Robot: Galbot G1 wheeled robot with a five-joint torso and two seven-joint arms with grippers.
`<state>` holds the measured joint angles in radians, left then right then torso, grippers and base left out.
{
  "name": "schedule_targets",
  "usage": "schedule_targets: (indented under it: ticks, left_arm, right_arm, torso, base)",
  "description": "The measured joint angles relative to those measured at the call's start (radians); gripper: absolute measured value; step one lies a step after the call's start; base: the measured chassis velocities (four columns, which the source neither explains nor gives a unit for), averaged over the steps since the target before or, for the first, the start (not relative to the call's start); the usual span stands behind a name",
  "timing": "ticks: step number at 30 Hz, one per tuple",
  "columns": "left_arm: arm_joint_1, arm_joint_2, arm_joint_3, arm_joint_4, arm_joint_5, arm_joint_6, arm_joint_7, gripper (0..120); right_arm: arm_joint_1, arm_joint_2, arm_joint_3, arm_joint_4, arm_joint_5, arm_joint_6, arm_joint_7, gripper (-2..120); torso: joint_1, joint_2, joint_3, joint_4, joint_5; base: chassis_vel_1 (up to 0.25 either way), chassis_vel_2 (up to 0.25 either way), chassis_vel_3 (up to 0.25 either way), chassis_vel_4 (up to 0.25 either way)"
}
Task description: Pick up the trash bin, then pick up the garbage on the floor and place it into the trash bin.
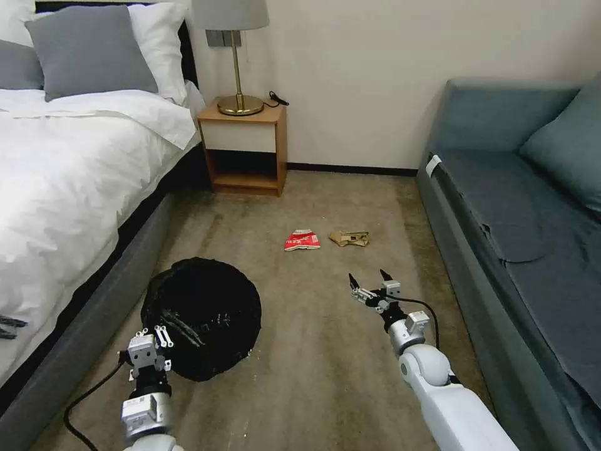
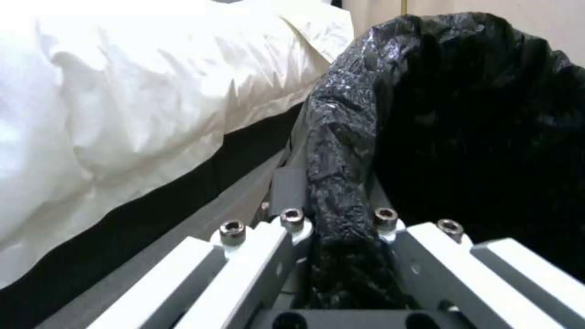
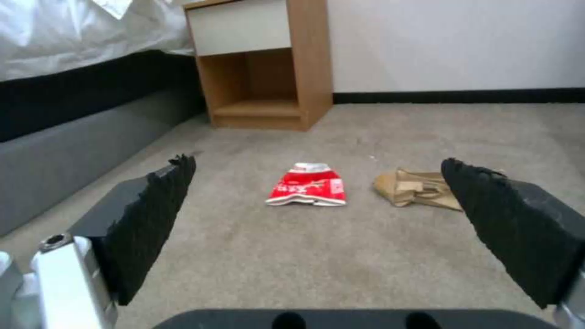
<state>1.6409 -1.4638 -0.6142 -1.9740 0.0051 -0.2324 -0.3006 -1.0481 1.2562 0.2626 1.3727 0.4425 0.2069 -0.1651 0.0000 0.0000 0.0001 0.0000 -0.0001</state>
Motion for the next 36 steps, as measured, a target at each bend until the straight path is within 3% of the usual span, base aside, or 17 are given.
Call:
schedule_targets:
  ticks: [23, 36]
  left_arm:
    - [-0.032, 0.009, 0.006, 0.023, -0.006, 0.011, 0.002, 4]
    - [-0.037, 0.009, -0.001, 0.037, -0.01, 0.009, 0.003, 4]
  right_arm:
    - [0.032, 0.0, 0.019, -0.084, 0.031, -0.009, -0.078, 100]
    - [0.05, 0.015, 0.007, -0.118, 0.032, -0.006, -0.099, 100]
  torso:
    - [0.0, 0.0, 0.0, 0.0, 0.0001]
    - [0.0, 0.0, 0.0, 0.0, 0.0]
  base:
    - [0.0, 0.0, 0.0, 0.0]
    - [-0.099, 0.094, 0.1, -0.102]
